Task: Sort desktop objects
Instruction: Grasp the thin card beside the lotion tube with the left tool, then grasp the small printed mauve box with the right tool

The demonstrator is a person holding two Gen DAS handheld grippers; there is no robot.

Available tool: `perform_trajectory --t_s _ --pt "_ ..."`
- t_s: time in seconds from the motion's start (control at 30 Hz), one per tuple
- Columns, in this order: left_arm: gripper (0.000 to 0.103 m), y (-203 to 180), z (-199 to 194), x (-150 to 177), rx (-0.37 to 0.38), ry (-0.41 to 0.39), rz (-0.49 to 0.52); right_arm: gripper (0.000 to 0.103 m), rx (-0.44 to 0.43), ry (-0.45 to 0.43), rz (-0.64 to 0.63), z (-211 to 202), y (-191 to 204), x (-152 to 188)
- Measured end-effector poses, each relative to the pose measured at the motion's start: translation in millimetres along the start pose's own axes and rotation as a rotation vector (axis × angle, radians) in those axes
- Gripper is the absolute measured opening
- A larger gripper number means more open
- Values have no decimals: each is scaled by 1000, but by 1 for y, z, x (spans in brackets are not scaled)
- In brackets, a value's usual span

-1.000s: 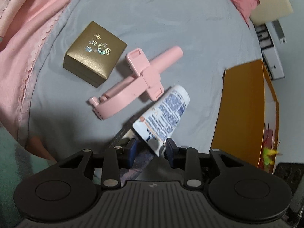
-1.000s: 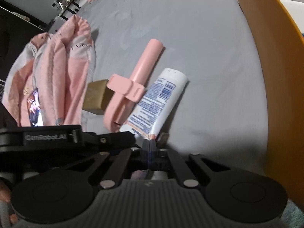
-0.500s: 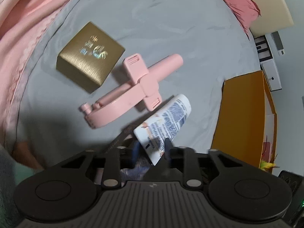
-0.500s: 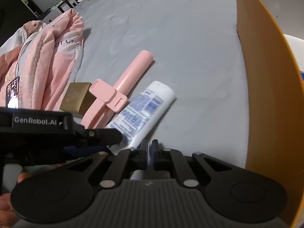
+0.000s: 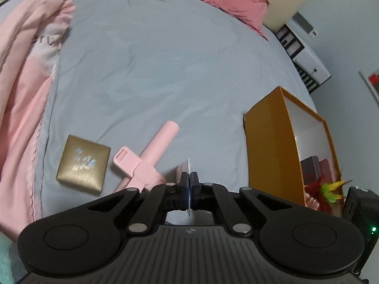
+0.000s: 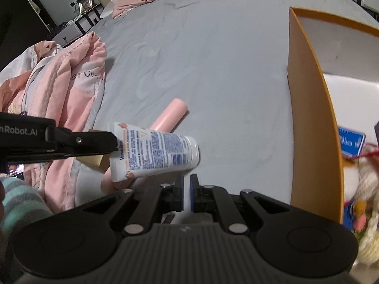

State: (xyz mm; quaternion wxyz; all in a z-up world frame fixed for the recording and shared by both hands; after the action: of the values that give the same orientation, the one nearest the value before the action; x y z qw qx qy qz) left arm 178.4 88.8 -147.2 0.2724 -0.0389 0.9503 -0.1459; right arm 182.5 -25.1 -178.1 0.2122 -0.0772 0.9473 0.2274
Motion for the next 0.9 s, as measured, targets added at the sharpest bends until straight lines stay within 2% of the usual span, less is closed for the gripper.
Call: perform_trajectory --t_s 0.07,0.13,0.37,0.43,0.5,0.53,0.73,0.8,0.9 --pt "1 -1 7 2 -25 21 14 6 -1 3 7 3 -1 -1" --pt "4 0 14 4 -13 34 4 6 1 2 13 5 -3 -1" --pt "10 3 30 -1 -54 -16 18 6 2 27 4 9 -4 6" --pt "11 5 32 0 -56 -10 16 11 -17 51 8 11 -1 11" --pt "12 6 28 0 -49 -14 23 30 -50 81 27 12 1 17" --pt "11 5 24 0 -43 -20 24 34 -68 104 42 13 3 21" --pt "10 2 -19 1 -39 -37 93 38 -92 190 31 26 12 43" --pt "10 4 -34 4 -39 -40 98 51 -98 201 -22 30 20 44" --pt "10 12 -52 11 -64 -46 93 56 -79 240 -95 41 28 45"
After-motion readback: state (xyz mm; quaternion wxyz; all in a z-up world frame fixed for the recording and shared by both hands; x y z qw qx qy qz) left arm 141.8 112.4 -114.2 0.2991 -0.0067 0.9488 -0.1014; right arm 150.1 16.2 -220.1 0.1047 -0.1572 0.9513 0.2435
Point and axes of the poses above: each gripper's, at about its wrist camera, not at the fingertips, and z roughly the way its jaws point, y to its left, x to its underside, the point moved 10 cm from there along z, roughly the way its jaws point, and after that the axes turned 13 degrees about z, right-handed, at the moved point
